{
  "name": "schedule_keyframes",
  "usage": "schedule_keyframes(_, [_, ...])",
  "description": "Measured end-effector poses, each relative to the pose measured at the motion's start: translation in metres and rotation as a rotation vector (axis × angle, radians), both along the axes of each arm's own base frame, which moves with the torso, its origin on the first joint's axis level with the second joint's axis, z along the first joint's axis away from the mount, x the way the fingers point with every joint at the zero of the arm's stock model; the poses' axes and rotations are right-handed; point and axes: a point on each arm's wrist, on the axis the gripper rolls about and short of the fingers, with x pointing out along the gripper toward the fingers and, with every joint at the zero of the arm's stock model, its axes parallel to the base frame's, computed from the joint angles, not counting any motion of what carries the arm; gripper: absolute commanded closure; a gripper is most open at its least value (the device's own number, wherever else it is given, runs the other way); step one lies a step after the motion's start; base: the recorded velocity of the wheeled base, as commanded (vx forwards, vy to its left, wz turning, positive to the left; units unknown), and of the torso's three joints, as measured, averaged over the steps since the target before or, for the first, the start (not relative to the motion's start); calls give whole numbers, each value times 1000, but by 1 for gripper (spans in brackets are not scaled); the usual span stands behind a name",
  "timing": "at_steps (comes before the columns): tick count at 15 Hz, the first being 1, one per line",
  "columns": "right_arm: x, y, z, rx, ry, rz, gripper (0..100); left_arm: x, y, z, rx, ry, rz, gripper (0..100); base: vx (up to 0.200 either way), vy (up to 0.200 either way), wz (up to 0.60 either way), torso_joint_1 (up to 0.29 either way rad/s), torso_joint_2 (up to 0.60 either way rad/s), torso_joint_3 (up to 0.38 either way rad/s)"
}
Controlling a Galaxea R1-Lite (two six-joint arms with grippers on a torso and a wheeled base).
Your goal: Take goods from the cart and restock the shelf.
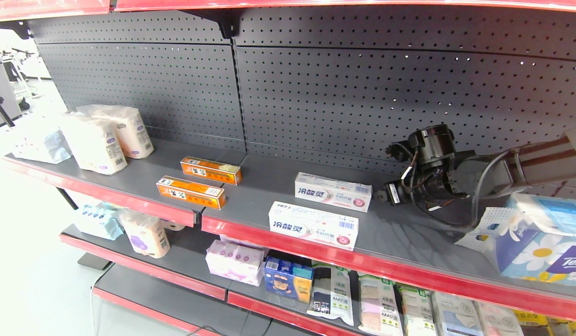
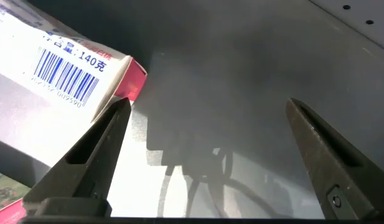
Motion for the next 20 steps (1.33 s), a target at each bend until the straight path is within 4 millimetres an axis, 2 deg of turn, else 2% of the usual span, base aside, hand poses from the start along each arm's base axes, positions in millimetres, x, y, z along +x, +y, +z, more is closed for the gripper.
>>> schedule_keyframes(7, [-2, 10, 1, 4, -4, 23, 0, 0, 0, 0, 0, 0, 0, 0, 0, 0, 0, 0, 0, 0])
schedule_keyframes(20, [0, 17, 0, 7, -6, 37, 0, 0, 0, 0, 0, 0, 0, 0, 0, 0, 0, 0, 0, 0])
